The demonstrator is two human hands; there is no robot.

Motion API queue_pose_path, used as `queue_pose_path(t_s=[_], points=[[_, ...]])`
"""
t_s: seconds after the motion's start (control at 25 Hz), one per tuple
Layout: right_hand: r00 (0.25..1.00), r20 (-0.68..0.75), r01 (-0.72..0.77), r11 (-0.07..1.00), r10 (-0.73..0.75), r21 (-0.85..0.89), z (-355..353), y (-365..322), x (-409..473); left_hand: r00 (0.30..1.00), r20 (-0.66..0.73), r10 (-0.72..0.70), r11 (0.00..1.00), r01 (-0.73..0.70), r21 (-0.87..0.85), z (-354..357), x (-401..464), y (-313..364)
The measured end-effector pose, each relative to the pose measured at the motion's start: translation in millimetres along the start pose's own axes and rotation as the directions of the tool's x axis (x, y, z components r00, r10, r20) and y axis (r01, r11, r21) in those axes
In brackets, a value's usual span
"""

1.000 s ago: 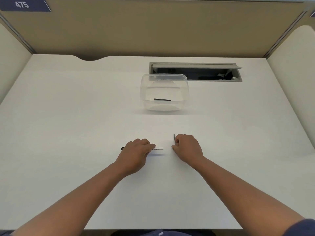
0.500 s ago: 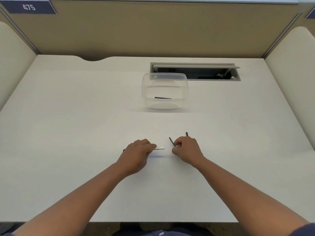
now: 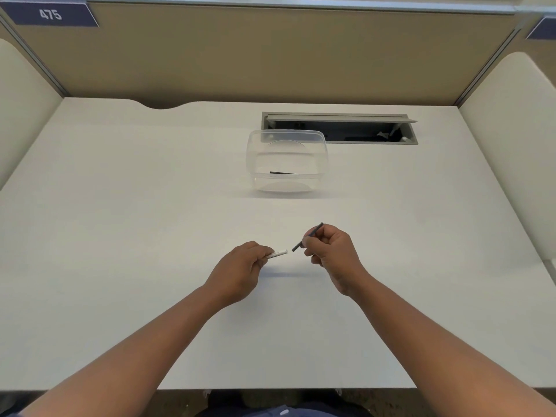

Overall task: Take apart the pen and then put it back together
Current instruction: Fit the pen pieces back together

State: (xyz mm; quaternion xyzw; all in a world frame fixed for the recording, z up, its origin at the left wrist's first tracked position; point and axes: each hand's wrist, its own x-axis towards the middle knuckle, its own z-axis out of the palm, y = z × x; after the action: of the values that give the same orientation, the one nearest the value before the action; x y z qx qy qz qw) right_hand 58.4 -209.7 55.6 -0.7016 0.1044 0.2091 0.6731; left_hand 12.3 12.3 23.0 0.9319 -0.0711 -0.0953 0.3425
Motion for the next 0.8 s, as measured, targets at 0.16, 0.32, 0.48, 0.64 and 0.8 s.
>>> queue_pose_path(t_s=[0.16, 0.32, 0.48, 0.64, 0.8], points=[[1.000, 0.023, 0.000, 0.999, -0.001, 0.046, 0.9, -0.8, -3.6, 1.000, -0.005, -0.013, 0.999, 0.013, -0.043, -1.8, -0.6, 6.2], [1.000, 0.032, -0.002, 0.997, 0.000, 0.077, 2.0, -0.2, -5.6, 0.999, -0.002, -0.040, 0.994, 0.039, -0.103, -2.1, -2.4, 11.1], [0.999, 0.035, -0.006, 0.996, 0.003, 0.085, 2.2, -0.5, -6.5, 0.998, 0.002, -0.056, 0.988, 0.056, -0.142, -1.5, -4.5, 14.6], [0.997, 0.071, -0.004, 0.998, 0.000, 0.056, 3.8, 0.3, -7.5, 0.998, -0.001, -0.060, 0.984, 0.059, -0.167, -0.2, -5.2, 15.7], [0.994, 0.112, 0.020, 1.000, -0.018, -0.011, 3.6, 2.6, -7.9, 0.998, -0.019, -0.066, 0.980, 0.062, -0.187, -0.1, -4.6, 16.1]])
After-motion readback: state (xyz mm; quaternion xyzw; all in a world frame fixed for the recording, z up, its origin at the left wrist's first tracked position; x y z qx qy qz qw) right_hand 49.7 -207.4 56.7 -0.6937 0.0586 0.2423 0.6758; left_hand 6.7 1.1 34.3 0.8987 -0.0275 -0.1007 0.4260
